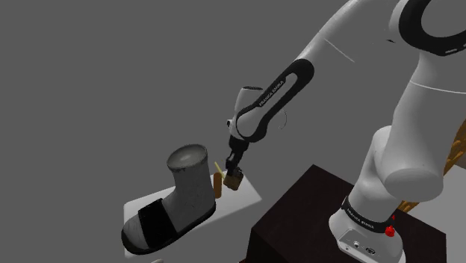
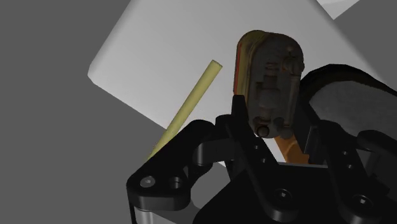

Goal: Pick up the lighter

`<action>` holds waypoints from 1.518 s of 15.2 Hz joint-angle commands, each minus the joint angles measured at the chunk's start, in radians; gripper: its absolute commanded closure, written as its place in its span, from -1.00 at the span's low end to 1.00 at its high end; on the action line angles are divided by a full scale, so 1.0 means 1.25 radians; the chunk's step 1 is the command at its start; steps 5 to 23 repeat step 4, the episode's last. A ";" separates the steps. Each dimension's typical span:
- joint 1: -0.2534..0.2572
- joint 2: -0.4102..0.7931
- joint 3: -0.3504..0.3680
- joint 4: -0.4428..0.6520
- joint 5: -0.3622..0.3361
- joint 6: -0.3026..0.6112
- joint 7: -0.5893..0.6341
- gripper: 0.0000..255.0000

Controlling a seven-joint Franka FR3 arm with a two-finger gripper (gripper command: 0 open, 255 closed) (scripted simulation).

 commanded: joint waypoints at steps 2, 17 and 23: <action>0.000 -0.034 -0.003 0.001 -0.020 -0.034 0.021 1.00; 0.000 -0.035 -0.003 0.001 -0.021 -0.036 0.022 1.00; 0.000 -0.035 -0.003 0.001 -0.021 -0.036 0.022 1.00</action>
